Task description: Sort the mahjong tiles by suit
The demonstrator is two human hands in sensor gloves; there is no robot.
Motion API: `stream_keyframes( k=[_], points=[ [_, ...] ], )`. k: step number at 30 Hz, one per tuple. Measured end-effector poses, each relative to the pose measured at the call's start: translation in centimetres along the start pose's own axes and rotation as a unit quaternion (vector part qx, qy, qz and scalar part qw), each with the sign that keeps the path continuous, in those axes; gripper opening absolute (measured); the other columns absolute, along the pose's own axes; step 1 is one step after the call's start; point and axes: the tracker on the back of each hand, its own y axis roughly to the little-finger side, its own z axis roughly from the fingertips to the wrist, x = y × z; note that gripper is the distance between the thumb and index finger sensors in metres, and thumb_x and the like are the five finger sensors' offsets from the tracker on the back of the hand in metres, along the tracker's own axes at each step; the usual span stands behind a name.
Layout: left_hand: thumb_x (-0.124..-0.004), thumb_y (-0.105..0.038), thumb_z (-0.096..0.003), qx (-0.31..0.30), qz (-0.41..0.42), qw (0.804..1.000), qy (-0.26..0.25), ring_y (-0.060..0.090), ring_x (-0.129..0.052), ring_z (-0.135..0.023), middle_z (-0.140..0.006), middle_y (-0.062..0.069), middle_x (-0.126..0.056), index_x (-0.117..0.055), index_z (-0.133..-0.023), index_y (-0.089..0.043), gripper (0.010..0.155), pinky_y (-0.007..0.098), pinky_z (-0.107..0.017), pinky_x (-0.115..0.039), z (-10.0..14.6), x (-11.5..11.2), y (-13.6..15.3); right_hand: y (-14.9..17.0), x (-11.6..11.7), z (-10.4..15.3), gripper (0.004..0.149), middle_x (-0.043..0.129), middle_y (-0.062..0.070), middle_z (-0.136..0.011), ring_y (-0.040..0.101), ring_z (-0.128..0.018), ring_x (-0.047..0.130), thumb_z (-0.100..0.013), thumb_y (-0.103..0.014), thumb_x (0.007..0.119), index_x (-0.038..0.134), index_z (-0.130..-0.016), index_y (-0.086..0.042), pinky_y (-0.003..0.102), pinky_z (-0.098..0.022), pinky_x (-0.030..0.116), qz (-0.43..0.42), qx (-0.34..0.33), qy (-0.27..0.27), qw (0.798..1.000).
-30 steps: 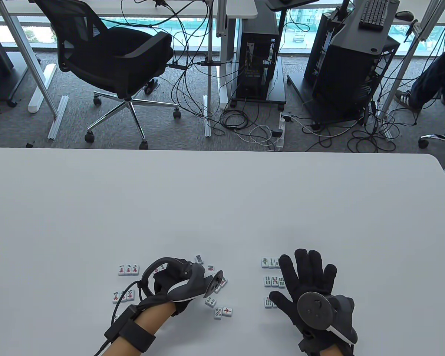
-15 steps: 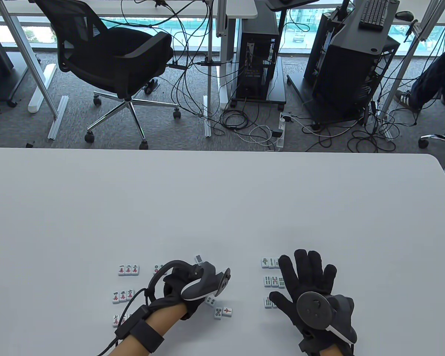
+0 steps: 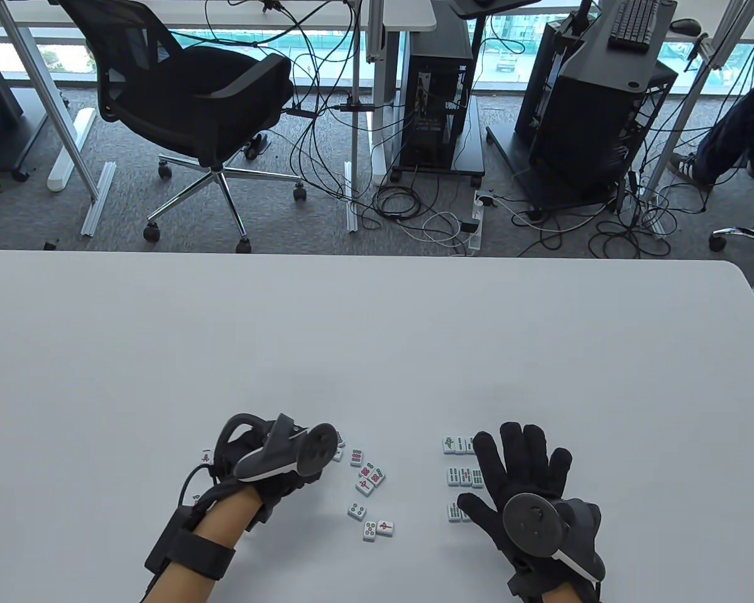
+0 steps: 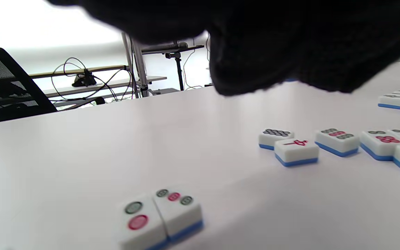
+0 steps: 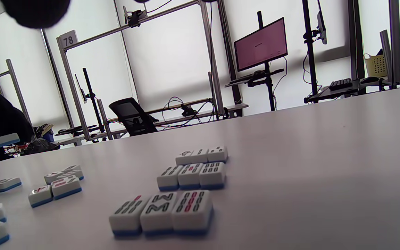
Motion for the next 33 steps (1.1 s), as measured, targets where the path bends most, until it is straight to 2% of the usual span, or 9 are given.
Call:
stream_keyframes(
  k=[4, 9, 14, 22, 29, 33],
  points=[
    [-0.095, -0.055, -0.0226, 0.043, -0.051, 0.998, 0.019, 0.008, -0.094, -0.007, -0.031, -0.017, -0.1, -0.089, -0.075, -0.021, 0.062, 0.031, -0.015, -0.084, 0.5, 0.2, 3.0, 0.0, 0.0, 0.0, 0.081, 0.011, 0.013, -0.119, 0.044, -0.105, 0.005, -0.047, -0.065, 0.058, 0.018, -0.11, -0.035, 0.073, -0.07, 0.014, 0.003, 0.002, -0.003, 1.0],
    [-0.094, -0.054, -0.0235, 0.068, -0.084, 0.992, 0.068, 0.007, -0.094, -0.006, -0.031, -0.017, -0.1, -0.089, -0.075, -0.022, 0.061, 0.03, -0.014, -0.084, 0.8, -2.7, 4.5, 0.0, 0.0, 0.0, 0.08, 0.011, 0.013, -0.119, 0.044, -0.105, 0.005, -0.047, -0.065, 0.059, 0.019, -0.11, -0.035, 0.073, -0.07, 0.014, 0.004, 0.001, -0.003, 1.0],
    [-0.094, -0.053, -0.0242, 0.059, -0.106, 0.988, 0.091, 0.007, -0.094, -0.007, -0.031, -0.017, -0.1, -0.089, -0.075, -0.021, 0.06, 0.03, -0.014, -0.084, 0.8, -5.1, 4.4, 0.0, 0.1, 0.0, 0.08, 0.011, 0.013, -0.119, 0.044, -0.105, 0.005, -0.047, -0.065, 0.059, 0.019, -0.11, -0.035, 0.073, -0.07, 0.014, 0.006, 0.001, -0.005, 1.0],
    [-0.091, -0.053, -0.026, 0.043, -0.123, 0.986, 0.103, 0.007, -0.093, -0.006, -0.032, -0.017, -0.099, -0.089, -0.074, -0.023, 0.057, 0.03, -0.013, -0.084, 0.7, -6.4, 3.7, 0.1, 0.1, -0.1, 0.081, 0.011, 0.013, -0.119, 0.044, -0.105, 0.005, -0.047, -0.065, 0.058, 0.019, -0.11, -0.035, 0.073, -0.07, 0.014, 0.005, 0.005, -0.008, 1.0],
    [-0.09, -0.057, -0.0251, 0.054, -0.127, 0.985, 0.108, 0.008, -0.095, -0.012, -0.038, -0.017, -0.1, -0.085, -0.081, -0.027, 0.064, 0.031, -0.018, -0.084, 1.0, -5.6, 3.8, 0.1, 0.0, -0.1, 0.081, 0.011, 0.013, -0.119, 0.044, -0.105, 0.005, -0.047, -0.065, 0.059, 0.018, -0.11, -0.035, 0.073, -0.07, 0.013, 0.003, 0.006, -0.008, 1.0],
    [-0.089, -0.056, -0.027, 0.051, -0.122, 0.99, 0.051, 0.007, -0.095, -0.012, -0.037, -0.017, -0.1, -0.085, -0.081, -0.023, 0.063, 0.03, -0.017, -0.084, 1.4, -3.7, 2.4, 0.2, 0.1, -0.1, 0.081, 0.011, 0.013, -0.119, 0.044, -0.105, 0.004, -0.047, -0.065, 0.059, 0.018, -0.11, -0.035, 0.073, -0.07, 0.013, 0.002, 0.006, -0.008, 1.0]
  ],
)
